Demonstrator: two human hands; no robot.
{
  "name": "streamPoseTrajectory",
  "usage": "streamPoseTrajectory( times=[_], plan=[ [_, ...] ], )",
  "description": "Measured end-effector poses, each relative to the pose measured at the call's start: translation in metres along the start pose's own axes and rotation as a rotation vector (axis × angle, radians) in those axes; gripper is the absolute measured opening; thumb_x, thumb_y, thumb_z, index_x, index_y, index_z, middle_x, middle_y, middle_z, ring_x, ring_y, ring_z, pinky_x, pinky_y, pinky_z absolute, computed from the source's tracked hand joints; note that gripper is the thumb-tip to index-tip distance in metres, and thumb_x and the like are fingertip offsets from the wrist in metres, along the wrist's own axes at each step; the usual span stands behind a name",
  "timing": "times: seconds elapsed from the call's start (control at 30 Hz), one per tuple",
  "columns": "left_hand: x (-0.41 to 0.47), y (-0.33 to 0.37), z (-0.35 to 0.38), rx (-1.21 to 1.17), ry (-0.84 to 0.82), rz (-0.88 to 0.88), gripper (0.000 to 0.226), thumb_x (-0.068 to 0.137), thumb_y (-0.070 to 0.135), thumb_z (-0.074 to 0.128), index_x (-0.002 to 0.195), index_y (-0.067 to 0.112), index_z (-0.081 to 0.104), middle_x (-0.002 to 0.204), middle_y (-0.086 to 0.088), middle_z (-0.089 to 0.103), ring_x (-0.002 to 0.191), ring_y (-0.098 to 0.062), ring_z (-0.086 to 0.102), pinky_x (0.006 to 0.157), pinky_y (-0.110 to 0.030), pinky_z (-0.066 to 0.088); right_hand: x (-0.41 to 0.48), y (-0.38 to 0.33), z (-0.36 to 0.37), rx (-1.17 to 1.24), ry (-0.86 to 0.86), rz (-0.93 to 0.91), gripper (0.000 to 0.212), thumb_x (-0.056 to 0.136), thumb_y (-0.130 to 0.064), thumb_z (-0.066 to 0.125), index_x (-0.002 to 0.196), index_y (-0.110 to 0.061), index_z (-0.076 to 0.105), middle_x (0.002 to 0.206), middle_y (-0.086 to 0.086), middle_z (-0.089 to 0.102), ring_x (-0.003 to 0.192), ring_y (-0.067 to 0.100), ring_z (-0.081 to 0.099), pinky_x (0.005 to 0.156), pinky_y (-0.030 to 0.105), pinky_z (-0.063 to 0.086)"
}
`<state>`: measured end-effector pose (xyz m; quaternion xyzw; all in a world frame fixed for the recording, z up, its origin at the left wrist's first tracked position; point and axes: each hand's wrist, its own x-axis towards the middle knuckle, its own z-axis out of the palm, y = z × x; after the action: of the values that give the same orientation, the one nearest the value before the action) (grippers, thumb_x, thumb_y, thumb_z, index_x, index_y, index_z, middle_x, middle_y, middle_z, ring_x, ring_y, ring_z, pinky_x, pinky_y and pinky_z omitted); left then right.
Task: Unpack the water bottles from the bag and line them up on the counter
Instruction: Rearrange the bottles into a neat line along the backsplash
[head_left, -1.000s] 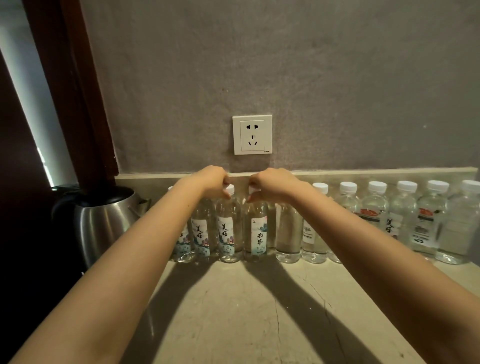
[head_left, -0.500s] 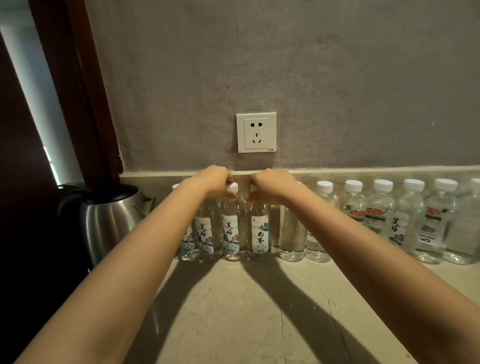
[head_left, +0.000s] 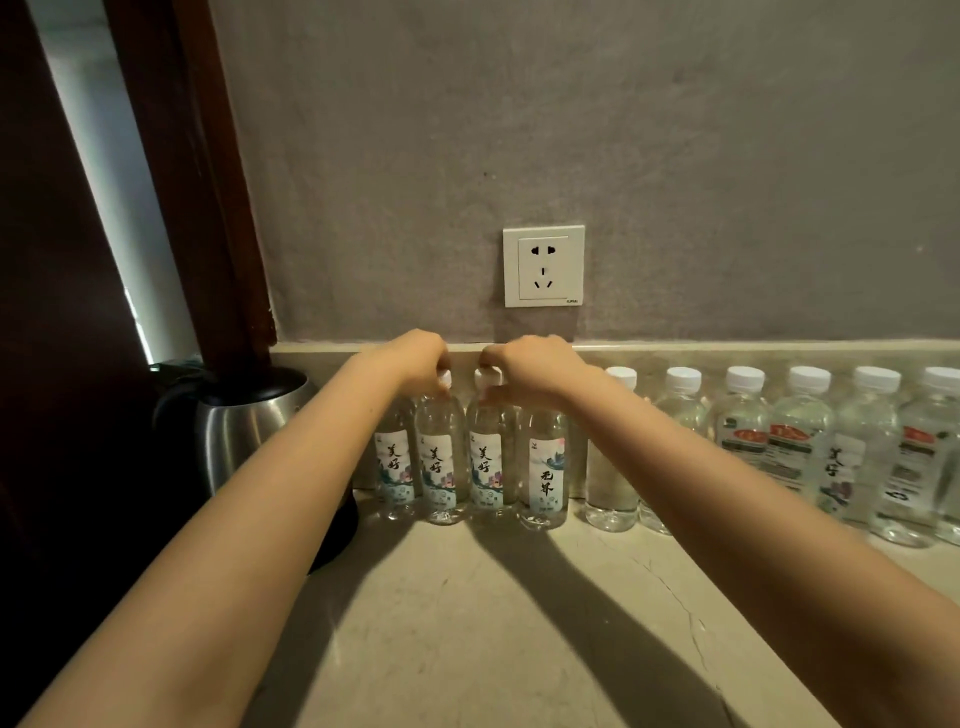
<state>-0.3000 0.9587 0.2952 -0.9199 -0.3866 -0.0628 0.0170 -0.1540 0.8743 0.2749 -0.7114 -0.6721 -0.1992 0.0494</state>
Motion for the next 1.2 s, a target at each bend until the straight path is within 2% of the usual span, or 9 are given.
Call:
streamPoseTrajectory(
  times=[0.13, 0.27, 0.5, 0.63, 0.73, 0.8, 0.9, 1.2],
  plan=[
    [0.004, 0.0, 0.006, -0.039, 0.035, -0.011, 0.033, 0.081, 0.032, 0.071, 0.1, 0.006, 0.068, 0.096, -0.01, 0.068, 0.087, -0.027, 0.064, 0.075, -0.037, 0.051, 0.005, -0.001, 0.004, 0.108, -0.026, 0.022, 0.048, 0.085, -0.051, 0.061, 0.126, -0.027, 0.053, 0.119, 0.004, 0.065, 0.108, 0.028, 0.06, 0.076, 0.033, 0.04],
    [0.005, -0.001, 0.008, -0.043, 0.054, 0.002, 0.023, 0.085, 0.029, 0.066, 0.097, 0.009, 0.066, 0.094, -0.008, 0.066, 0.082, -0.024, 0.061, 0.069, -0.032, 0.047, 0.007, 0.002, 0.004, 0.119, -0.039, 0.0, 0.047, 0.084, -0.049, 0.063, 0.126, -0.029, 0.052, 0.119, 0.003, 0.065, 0.11, 0.028, 0.059, 0.077, 0.033, 0.038],
    [0.0, -0.001, 0.012, -0.047, 0.086, 0.023, 0.018, 0.087, 0.027, 0.063, 0.096, 0.011, 0.063, 0.093, -0.006, 0.064, 0.079, -0.019, 0.058, 0.064, -0.028, 0.042, 0.0, 0.004, 0.008, 0.111, 0.03, -0.02, 0.053, 0.085, -0.054, 0.059, 0.129, -0.027, 0.047, 0.119, 0.002, 0.066, 0.107, 0.027, 0.06, 0.076, 0.034, 0.038],
    [-0.005, 0.0, 0.016, -0.048, 0.144, 0.031, 0.029, 0.087, 0.028, 0.063, 0.11, 0.01, 0.062, 0.106, -0.008, 0.065, 0.094, -0.023, 0.061, 0.082, -0.036, 0.052, -0.011, 0.017, -0.002, 0.141, 0.124, 0.027, 0.057, 0.085, -0.061, 0.056, 0.128, -0.024, 0.047, 0.117, 0.001, 0.065, 0.11, 0.026, 0.059, 0.086, 0.038, 0.042],
    [-0.007, -0.002, 0.019, -0.024, 0.173, 0.027, 0.038, 0.087, 0.03, 0.062, 0.119, 0.011, 0.058, 0.117, -0.008, 0.062, 0.104, -0.024, 0.059, 0.09, -0.041, 0.052, -0.024, 0.031, -0.015, 0.009, 0.026, 0.052, 0.056, 0.082, -0.062, 0.058, 0.125, -0.025, 0.053, 0.118, -0.001, 0.064, 0.111, 0.024, 0.057, 0.087, 0.037, 0.04],
    [-0.008, -0.002, 0.02, -0.018, 0.226, 0.035, 0.042, 0.087, 0.03, 0.06, 0.125, 0.013, 0.056, 0.122, -0.007, 0.06, 0.11, -0.024, 0.057, 0.094, -0.042, 0.05, -0.031, 0.034, -0.016, -0.059, -0.04, 0.054, 0.048, 0.084, -0.057, 0.059, 0.118, -0.023, 0.057, 0.115, 0.0, 0.065, 0.109, 0.024, 0.058, 0.085, 0.036, 0.038],
    [-0.007, 0.006, 0.019, -0.032, 0.32, 0.088, 0.047, 0.088, 0.031, 0.057, 0.132, 0.014, 0.051, 0.129, -0.007, 0.055, 0.119, -0.024, 0.051, 0.1, -0.042, 0.046, -0.032, 0.033, -0.013, -0.074, -0.039, 0.065, 0.041, 0.085, -0.053, 0.059, 0.111, -0.021, 0.059, 0.109, 0.0, 0.067, 0.107, 0.024, 0.059, 0.092, 0.037, 0.035],
    [-0.007, 0.032, 0.025, -0.097, 0.315, 0.158, 0.039, 0.089, 0.033, 0.053, 0.124, 0.016, 0.058, 0.12, -0.006, 0.057, 0.111, -0.024, 0.052, 0.094, -0.043, 0.046, -0.03, 0.034, -0.003, -0.124, 0.019, 0.063, 0.046, 0.085, -0.057, 0.057, 0.118, -0.025, 0.057, 0.115, -0.001, 0.067, 0.112, 0.024, 0.057, 0.093, 0.039, 0.034]
  ],
)
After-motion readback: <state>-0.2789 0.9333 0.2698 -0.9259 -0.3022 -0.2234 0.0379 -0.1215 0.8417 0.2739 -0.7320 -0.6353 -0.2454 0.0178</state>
